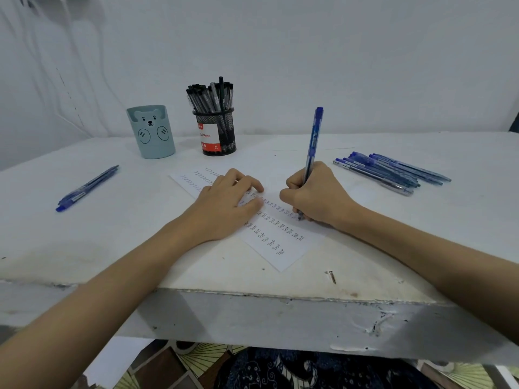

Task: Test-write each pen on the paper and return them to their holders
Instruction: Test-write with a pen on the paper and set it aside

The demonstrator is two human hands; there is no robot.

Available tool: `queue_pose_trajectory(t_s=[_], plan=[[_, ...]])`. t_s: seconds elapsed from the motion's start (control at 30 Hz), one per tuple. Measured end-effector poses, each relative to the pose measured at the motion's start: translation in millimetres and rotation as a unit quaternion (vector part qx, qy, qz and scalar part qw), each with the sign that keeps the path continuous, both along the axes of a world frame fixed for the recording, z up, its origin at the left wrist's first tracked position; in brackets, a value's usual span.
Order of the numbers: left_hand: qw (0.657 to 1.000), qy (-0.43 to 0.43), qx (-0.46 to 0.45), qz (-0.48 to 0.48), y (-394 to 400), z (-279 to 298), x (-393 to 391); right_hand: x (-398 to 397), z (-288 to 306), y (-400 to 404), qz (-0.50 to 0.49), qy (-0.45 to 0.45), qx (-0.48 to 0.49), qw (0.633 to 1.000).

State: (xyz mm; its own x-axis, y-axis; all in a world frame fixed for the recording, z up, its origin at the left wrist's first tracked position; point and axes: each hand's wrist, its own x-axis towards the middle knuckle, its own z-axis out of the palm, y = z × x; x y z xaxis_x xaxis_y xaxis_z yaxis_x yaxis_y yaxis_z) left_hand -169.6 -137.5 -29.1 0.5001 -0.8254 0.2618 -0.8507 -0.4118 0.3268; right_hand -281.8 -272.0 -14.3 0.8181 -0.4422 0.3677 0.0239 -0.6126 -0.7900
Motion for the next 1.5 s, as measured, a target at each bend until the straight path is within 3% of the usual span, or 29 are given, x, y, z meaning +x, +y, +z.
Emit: queue_pose_trajectory(t_s=[1.27, 1.5], plan=[[1.000, 0.008, 0.003, 0.004, -0.9, -0.4, 2.5, -0.6, 1.3, 2.2, -0.038, 0.000, -0.013, 0.999], [1.000, 0.020, 0.000, -0.003, 0.1, -1.0, 1.7, -5.4, 15.0, -12.1, -0.082, 0.006, 0.202, 0.976]])
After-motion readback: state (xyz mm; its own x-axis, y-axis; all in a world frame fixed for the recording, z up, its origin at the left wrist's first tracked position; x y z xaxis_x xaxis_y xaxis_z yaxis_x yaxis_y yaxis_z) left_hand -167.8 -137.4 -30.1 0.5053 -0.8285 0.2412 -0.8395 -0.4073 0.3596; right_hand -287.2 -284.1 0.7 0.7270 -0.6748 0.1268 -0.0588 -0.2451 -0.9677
